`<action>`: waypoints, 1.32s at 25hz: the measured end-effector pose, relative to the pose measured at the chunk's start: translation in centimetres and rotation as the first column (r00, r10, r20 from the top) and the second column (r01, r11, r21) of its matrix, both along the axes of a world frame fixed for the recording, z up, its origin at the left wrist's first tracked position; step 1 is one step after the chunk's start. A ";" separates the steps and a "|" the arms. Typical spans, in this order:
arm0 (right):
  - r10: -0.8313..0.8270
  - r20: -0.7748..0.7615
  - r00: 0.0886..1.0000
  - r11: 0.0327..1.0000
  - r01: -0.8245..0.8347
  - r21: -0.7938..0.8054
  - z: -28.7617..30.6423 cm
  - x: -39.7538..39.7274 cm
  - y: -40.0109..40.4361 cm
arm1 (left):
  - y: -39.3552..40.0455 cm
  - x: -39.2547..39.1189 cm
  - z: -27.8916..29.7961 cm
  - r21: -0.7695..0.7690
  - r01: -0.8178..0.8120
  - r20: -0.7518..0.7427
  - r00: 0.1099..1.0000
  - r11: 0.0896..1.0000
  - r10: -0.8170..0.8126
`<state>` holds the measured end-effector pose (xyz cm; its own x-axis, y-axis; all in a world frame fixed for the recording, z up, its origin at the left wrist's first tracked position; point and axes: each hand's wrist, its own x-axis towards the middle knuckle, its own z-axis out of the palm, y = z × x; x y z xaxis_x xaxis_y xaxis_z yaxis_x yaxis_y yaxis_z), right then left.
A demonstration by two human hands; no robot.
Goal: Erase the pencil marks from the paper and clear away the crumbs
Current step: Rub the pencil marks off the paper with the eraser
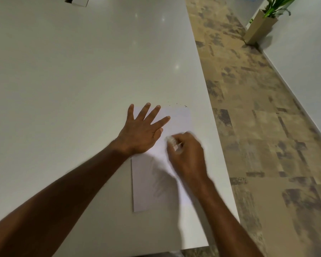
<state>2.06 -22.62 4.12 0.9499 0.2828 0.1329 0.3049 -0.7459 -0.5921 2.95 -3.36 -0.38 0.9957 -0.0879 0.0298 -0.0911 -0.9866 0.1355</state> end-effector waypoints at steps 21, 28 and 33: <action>0.127 -0.092 0.988 0.991 -0.131 -0.041 0.4 -3.6 0.1 | 0.0 -0.1 0.6 -0.012 -0.005 -0.026 1.000 1.000 0.004; -0.130 -0.006 0.992 0.992 0.130 -0.006 1.2 1.5 -1.2 | 0.0 -0.2 0.4 -0.016 0.003 0.001 1.000 1.000 -0.003; 0.025 -0.045 0.999 0.998 -0.028 -0.048 0.2 -1.3 -1.0 | 0.0 -0.1 0.1 -0.045 0.006 -0.012 1.000 0.999 -0.007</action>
